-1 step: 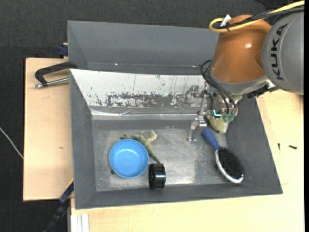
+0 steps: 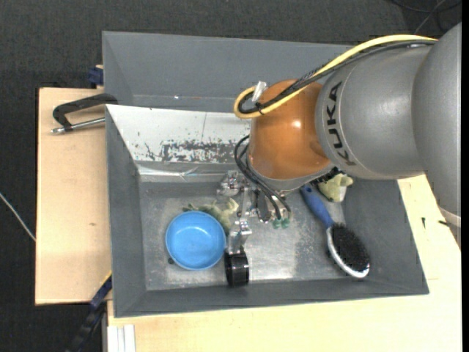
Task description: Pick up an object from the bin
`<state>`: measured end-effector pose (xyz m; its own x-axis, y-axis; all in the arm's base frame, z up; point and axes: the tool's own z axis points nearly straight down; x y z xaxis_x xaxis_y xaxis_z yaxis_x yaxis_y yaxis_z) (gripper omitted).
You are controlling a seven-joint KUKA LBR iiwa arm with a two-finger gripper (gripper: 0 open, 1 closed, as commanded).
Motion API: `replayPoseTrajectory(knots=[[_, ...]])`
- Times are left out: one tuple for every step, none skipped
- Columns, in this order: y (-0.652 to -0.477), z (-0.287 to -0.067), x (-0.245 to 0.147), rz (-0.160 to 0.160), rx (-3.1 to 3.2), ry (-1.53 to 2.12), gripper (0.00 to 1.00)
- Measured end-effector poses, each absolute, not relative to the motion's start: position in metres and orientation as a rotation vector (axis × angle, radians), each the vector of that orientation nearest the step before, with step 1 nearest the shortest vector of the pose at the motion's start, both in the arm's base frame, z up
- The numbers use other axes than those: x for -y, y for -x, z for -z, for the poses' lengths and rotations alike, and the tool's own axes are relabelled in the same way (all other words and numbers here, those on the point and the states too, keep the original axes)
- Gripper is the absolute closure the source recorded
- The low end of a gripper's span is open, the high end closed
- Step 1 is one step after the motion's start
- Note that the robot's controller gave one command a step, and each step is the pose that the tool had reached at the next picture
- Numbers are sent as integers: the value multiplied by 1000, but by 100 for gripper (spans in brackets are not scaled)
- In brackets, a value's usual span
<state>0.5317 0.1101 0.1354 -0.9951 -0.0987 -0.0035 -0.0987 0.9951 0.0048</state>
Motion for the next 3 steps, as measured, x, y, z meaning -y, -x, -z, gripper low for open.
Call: replayPoseTrajectory(knots=[[-551, -77, -87, -3, -3133, 97, 0], [-550, -79, -88, -4, -3135, 100, 100], [-561, -204, -82, -2, -3109, 343, 100]])
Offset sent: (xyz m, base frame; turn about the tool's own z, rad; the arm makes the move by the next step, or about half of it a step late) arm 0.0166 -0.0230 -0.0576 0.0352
